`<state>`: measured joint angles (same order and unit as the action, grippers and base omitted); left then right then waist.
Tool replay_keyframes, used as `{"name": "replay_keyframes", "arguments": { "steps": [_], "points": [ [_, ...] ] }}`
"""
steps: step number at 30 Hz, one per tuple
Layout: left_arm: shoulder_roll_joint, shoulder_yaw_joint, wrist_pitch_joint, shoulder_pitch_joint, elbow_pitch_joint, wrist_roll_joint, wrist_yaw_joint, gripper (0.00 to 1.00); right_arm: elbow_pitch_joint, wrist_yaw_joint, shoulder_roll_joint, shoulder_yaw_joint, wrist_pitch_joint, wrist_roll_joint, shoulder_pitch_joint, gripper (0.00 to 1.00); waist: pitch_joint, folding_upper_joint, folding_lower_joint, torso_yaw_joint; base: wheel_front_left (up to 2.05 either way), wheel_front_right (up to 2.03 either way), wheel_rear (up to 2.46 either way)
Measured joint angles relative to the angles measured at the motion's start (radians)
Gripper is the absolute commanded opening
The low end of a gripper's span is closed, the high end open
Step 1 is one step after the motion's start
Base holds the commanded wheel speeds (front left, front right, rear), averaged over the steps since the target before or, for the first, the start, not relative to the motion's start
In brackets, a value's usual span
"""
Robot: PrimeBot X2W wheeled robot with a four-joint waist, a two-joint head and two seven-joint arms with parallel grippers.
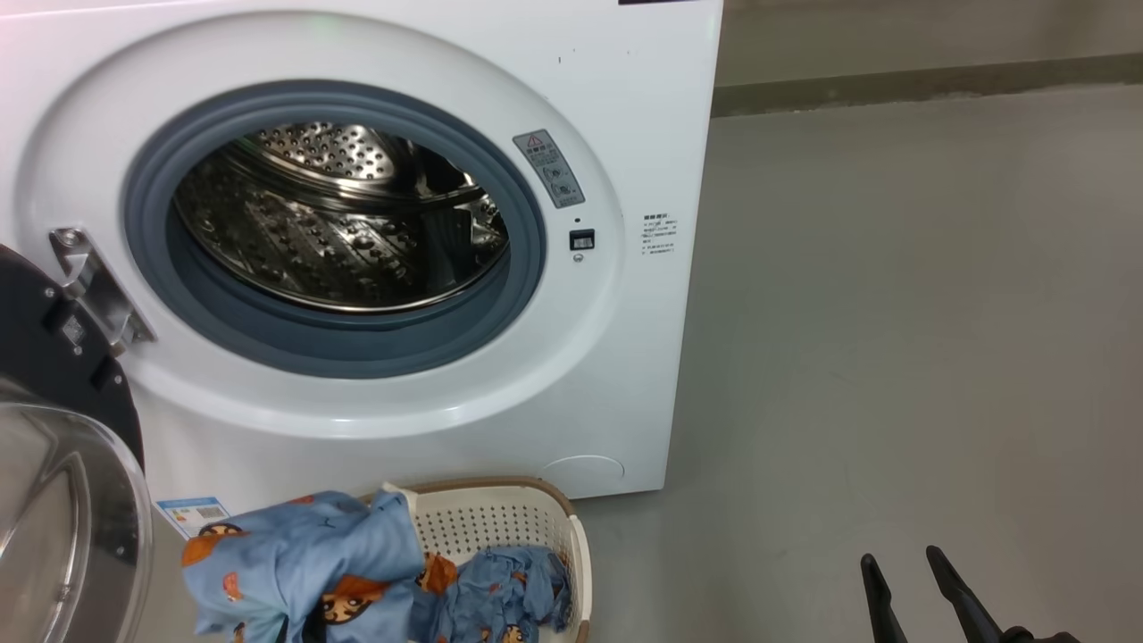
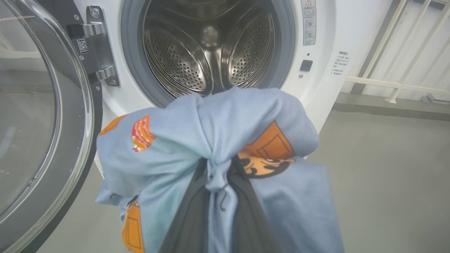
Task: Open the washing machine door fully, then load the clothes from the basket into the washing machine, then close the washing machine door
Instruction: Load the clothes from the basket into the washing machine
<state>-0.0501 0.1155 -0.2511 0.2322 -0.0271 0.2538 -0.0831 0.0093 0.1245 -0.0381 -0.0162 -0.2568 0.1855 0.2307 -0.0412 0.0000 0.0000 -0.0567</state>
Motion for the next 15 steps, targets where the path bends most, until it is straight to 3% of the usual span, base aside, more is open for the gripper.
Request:
{"name": "replay_keyframes", "arguments": {
  "steps": [9,15],
  "points": [
    [0.001,-0.023,0.0,-0.027,0.0,0.007,0.014,0.0,-0.007,0.0,0.0,0.029,0.0,0.002,-0.005,1.0,0.053,0.0,0.0,-0.022,0.0,0.0,0.0],
    [-0.009,-0.047,0.0,-0.156,0.009,0.007,0.044,0.0,-0.026,0.0,0.0,0.051,0.0,0.024,-0.058,1.0,0.132,0.0,0.0,-0.047,0.0,0.0,0.0]
  ]
}}
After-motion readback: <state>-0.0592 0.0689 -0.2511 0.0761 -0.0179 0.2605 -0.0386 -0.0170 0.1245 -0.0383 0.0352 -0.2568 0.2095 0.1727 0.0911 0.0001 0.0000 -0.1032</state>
